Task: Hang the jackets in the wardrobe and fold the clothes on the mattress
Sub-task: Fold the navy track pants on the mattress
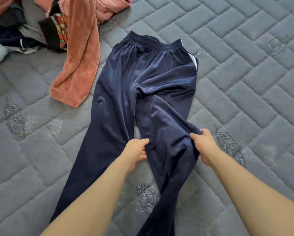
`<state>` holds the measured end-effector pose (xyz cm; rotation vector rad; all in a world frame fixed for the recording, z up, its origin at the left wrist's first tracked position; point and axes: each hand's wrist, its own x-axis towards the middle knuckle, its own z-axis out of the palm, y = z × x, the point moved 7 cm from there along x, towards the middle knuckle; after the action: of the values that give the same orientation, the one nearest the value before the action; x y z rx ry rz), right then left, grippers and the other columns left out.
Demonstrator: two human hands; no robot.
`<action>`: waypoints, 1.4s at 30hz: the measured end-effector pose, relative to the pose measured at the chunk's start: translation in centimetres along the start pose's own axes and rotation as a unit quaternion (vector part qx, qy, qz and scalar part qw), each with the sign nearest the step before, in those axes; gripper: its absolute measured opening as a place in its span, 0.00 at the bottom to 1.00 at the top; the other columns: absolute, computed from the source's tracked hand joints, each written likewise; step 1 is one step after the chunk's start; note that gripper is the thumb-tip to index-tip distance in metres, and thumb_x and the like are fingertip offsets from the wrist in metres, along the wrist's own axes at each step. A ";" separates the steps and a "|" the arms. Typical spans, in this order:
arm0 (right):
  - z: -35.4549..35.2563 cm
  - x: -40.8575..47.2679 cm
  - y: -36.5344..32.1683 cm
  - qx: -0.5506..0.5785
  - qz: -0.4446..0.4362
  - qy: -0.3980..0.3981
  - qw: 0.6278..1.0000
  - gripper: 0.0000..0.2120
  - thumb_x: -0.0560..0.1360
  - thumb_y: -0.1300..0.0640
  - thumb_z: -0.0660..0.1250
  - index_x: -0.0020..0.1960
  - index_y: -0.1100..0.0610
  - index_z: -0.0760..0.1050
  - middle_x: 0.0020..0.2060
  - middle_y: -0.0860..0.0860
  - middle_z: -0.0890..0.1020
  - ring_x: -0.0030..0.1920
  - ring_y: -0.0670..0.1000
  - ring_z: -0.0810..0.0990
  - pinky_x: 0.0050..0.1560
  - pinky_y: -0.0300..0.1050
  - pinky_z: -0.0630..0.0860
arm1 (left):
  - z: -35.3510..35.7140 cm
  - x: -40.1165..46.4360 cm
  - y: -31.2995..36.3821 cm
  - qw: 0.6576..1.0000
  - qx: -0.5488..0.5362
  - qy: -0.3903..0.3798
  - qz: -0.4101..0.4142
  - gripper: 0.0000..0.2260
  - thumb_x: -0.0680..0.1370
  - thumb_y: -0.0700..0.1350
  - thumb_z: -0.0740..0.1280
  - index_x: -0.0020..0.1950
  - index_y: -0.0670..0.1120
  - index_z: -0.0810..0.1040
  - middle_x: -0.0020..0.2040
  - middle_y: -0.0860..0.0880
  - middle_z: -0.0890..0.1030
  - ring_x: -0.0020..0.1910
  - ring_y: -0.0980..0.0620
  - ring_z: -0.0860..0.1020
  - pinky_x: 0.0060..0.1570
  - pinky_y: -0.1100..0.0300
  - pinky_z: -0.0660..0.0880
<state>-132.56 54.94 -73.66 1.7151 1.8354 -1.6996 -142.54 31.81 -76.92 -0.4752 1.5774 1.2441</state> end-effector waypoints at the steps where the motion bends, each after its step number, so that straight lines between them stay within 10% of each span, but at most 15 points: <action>1: -0.2 0.0 0.3 0.012 0.000 -0.011 1.000 0.02 0.78 0.63 0.63 0.50 0.60 0.72 0.46 0.60 0.80 0.46 0.54 0.78 0.46 0.51 0.76 | 0.4 0.4 0.1 1.000 -0.002 0.021 0.006 0.08 0.78 0.45 0.68 0.53 0.41 0.79 0.43 0.44 0.81 0.40 0.46 0.81 0.39 0.55 0.78; 5: 0.9 -1.0 3.4 -0.016 0.063 -0.125 0.990 0.07 0.77 0.59 0.68 0.52 0.61 0.81 0.46 0.59 0.85 0.46 0.57 0.84 0.46 0.49 0.78 | 1.9 0.9 0.2 0.997 0.064 0.028 0.015 0.06 0.77 0.43 0.67 0.51 0.42 0.77 0.44 0.45 0.82 0.41 0.46 0.80 0.43 0.52 0.78; 11: -1.4 -0.1 1.4 -0.027 -0.059 0.027 0.998 0.13 0.80 0.54 0.65 0.52 0.64 0.79 0.43 0.56 0.82 0.44 0.53 0.79 0.49 0.55 0.78 | -1.7 -0.5 2.3 0.977 -0.178 -0.016 0.118 0.14 0.76 0.51 0.66 0.57 0.44 0.78 0.55 0.49 0.84 0.55 0.50 0.81 0.57 0.53 0.76; 14: 2.0 -2.7 3.7 0.088 0.046 -0.120 0.988 0.11 0.77 0.50 0.70 0.54 0.55 0.79 0.45 0.51 0.86 0.44 0.50 0.85 0.40 0.43 0.80 | -0.1 -3.0 -2.2 0.995 -0.002 -0.091 0.028 0.20 0.76 0.53 0.70 0.66 0.48 0.76 0.59 0.50 0.84 0.59 0.51 0.81 0.55 0.53 0.77; 19: 2.9 -5.8 7.5 0.047 0.154 -0.241 0.957 0.12 0.77 0.63 0.68 0.60 0.60 0.72 0.37 0.59 0.83 0.31 0.54 0.82 0.37 0.50 0.82 | 0.2 -3.9 -3.3 0.975 0.214 0.018 0.057 0.09 0.81 0.46 0.63 0.55 0.41 0.76 0.53 0.44 0.79 0.49 0.48 0.76 0.47 0.54 0.73; 22: 1.6 -5.3 6.9 0.142 0.165 -0.256 0.942 0.08 0.78 0.66 0.65 0.53 0.54 0.72 0.25 0.52 0.71 0.23 0.47 0.72 0.31 0.46 0.81 | 0.1 -5.2 -0.9 0.990 0.100 -0.011 0.096 0.09 0.83 0.44 0.60 0.57 0.42 0.77 0.53 0.42 0.80 0.52 0.47 0.77 0.52 0.52 0.73; 26: 0.8 -4.6 3.8 0.276 0.080 -0.197 0.937 0.16 0.79 0.67 0.61 0.67 0.61 0.72 0.47 0.60 0.80 0.41 0.54 0.80 0.37 0.45 0.82 | -1.4 -7.9 2.1 0.985 -0.072 -0.112 0.110 0.11 0.83 0.51 0.62 0.51 0.43 0.76 0.36 0.45 0.82 0.30 0.49 0.80 0.39 0.55 0.79; 31: -0.1 -4.7 6.1 0.139 0.131 -0.146 0.971 0.19 0.80 0.50 0.64 0.69 0.54 0.70 0.61 0.55 0.76 0.59 0.56 0.76 0.61 0.54 0.73 | -0.3 -7.4 -1.4 0.964 0.244 -0.092 0.058 0.17 0.77 0.62 0.67 0.60 0.55 0.77 0.57 0.55 0.81 0.52 0.58 0.80 0.48 0.60 0.75; 34: 1.0 -5.9 9.1 0.072 0.156 -0.187 0.967 0.22 0.76 0.50 0.70 0.67 0.53 0.69 0.63 0.55 0.75 0.61 0.55 0.75 0.62 0.53 0.72 | 0.7 -5.8 -3.9 0.937 0.333 -0.075 0.074 0.12 0.80 0.57 0.66 0.59 0.53 0.77 0.50 0.54 0.78 0.44 0.58 0.77 0.45 0.63 0.74; 39: 2.4 -5.4 9.8 0.096 0.134 -0.178 0.970 0.10 0.76 0.51 0.71 0.55 0.52 0.74 0.50 0.51 0.80 0.50 0.52 0.78 0.54 0.49 0.74 | 3.5 -5.3 -7.6 0.793 0.585 -0.144 0.092 0.13 0.75 0.58 0.64 0.36 0.51 0.75 0.43 0.53 0.77 0.43 0.51 0.76 0.45 0.56 0.74; 42: 1.2 -4.3 9.4 0.121 0.089 -0.112 0.982 0.02 0.81 0.56 0.64 0.53 0.52 0.72 0.47 0.52 0.81 0.42 0.51 0.79 0.40 0.45 0.76 | 3.6 -5.6 -8.3 0.904 0.396 -0.155 0.049 0.09 0.72 0.55 0.66 0.40 0.50 0.78 0.36 0.56 0.81 0.37 0.54 0.78 0.37 0.58 0.74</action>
<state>-124.71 48.89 -76.91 1.6310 1.3849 -2.0104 -132.07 30.24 -75.75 0.3143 1.6750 0.6056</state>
